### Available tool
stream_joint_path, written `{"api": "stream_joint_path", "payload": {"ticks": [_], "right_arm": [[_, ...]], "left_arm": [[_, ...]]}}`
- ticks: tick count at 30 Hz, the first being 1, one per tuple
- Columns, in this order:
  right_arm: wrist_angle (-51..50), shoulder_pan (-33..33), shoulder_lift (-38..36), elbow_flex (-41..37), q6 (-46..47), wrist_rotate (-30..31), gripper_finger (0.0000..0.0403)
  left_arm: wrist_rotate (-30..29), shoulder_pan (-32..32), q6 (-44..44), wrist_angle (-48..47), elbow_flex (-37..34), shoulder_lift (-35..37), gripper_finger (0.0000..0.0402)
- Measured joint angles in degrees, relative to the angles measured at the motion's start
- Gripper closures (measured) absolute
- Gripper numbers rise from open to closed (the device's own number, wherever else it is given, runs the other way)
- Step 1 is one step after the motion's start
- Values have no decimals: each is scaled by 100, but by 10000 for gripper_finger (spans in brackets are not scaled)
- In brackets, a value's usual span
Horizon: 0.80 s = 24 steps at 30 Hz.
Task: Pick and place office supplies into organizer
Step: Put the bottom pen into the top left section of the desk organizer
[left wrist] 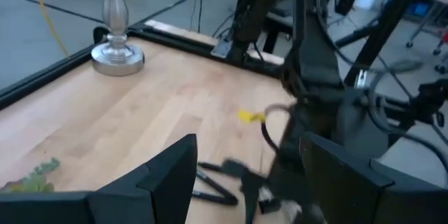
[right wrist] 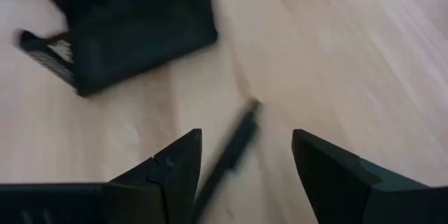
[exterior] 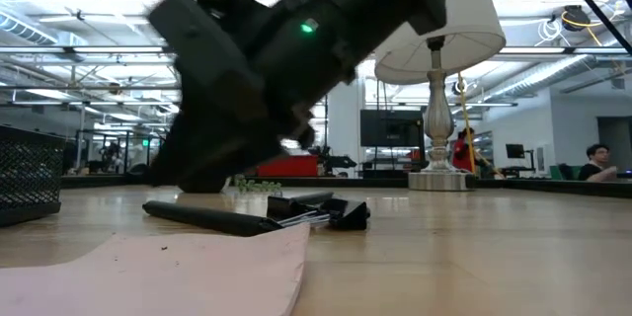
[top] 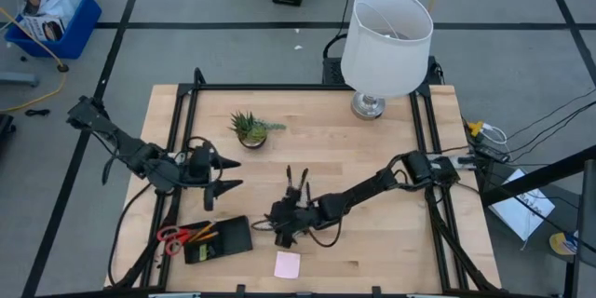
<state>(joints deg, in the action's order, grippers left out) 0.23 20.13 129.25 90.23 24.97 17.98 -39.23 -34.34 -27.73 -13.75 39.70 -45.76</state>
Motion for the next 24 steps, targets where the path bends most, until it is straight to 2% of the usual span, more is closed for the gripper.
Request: {"api": "stream_joint_path", "payload": {"ticks": [5, 9, 19, 24], "right_arm": [[-148, 147, 217, 367, -295, 47, 188], [-723, 159, 223, 373, -40, 461, 188], [-776, 121, 221, 368, 114, 430, 190], [-886, 69, 220, 370, 280, 187, 221]], "left_arm": [[-169, -21, -3, 50, 0, 2, 144], [-181, -21, -41, 58, 0, 2, 144], [-233, -21, -177, 34, 0, 2, 144], [-233, -21, -190, 34, 0, 2, 144]]}}
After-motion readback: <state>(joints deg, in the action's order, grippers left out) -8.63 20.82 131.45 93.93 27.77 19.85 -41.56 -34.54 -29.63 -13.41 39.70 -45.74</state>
